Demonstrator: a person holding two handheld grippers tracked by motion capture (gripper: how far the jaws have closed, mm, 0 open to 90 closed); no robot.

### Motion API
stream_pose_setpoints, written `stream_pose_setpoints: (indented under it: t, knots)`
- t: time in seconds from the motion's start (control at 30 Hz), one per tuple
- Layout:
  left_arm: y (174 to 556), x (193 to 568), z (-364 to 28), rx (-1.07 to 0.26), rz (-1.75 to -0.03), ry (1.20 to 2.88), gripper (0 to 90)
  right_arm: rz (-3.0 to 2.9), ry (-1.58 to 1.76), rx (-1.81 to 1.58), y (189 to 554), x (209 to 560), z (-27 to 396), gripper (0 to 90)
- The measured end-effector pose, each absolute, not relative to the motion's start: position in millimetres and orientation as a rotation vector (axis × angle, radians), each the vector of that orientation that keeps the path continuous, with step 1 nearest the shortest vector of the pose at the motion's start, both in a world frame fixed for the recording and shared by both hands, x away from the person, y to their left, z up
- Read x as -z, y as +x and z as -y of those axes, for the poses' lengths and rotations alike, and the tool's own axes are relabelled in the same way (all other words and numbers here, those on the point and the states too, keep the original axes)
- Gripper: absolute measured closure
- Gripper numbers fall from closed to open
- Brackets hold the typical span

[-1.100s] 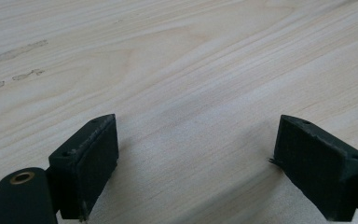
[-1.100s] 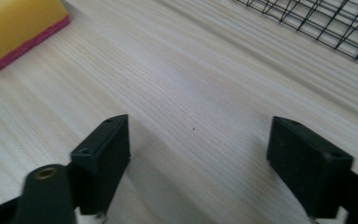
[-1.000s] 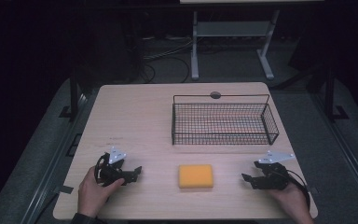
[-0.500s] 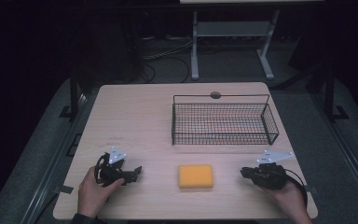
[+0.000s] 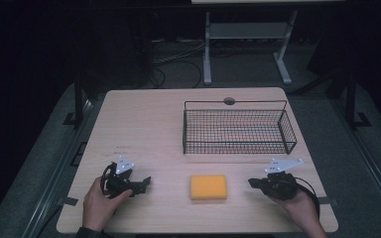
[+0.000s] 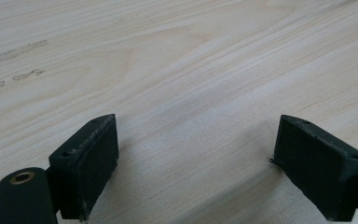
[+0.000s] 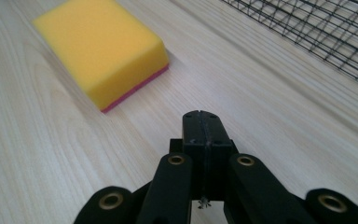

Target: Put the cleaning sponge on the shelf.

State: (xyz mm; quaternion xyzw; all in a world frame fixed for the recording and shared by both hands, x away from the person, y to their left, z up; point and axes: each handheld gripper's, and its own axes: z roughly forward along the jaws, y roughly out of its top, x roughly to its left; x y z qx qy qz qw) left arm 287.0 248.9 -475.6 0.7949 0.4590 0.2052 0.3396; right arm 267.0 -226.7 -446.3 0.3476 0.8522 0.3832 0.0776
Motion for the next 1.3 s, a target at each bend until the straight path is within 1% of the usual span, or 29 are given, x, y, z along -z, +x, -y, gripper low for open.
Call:
stream_pose_setpoints:
  t: [0.43, 1.3]
  knots:
    - [287, 476, -249, -0.535, -1.194, 2.069, 12.8, -2.583, 0.984, -1.17, 272, 441, 202, 89.7]
    - [287, 476, -249, -0.535, -1.195, 2.069, 12.9, -2.645, 0.9, -1.171, 283, 446, 163, 89.8]
